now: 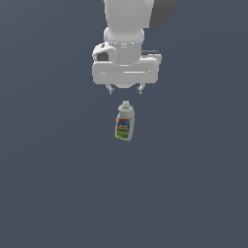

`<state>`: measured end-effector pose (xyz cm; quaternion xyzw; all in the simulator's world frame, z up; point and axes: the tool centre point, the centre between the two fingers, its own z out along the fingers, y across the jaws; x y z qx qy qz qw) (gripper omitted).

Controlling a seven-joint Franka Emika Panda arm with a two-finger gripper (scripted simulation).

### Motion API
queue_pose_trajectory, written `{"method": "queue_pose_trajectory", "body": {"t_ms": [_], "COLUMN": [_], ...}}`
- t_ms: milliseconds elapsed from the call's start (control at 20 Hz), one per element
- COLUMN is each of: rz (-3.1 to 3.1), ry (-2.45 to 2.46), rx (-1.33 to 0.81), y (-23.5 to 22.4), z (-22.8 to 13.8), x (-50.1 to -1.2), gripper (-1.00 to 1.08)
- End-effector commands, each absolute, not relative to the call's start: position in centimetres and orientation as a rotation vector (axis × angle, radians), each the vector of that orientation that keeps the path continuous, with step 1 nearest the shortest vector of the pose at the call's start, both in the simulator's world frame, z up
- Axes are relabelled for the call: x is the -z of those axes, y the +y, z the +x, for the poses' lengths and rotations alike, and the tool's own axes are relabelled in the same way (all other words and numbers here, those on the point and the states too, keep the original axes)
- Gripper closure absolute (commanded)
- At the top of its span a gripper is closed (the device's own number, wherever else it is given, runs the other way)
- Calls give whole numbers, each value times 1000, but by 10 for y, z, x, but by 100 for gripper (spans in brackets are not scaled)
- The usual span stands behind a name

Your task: Pick up the object and move it to a goal position.

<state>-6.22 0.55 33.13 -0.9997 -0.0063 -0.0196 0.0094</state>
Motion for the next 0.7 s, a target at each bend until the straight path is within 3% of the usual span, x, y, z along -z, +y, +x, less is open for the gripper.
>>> {"method": "queue_pose_trajectory", "body": {"t_ms": [0,650], "rz": [-3122,-3143], "ry": [-20,72], "rx": [61,68], "y": [5,-26], "z": [-62,-63], "x": [-331,-330], "gripper": [-92,-92]}}
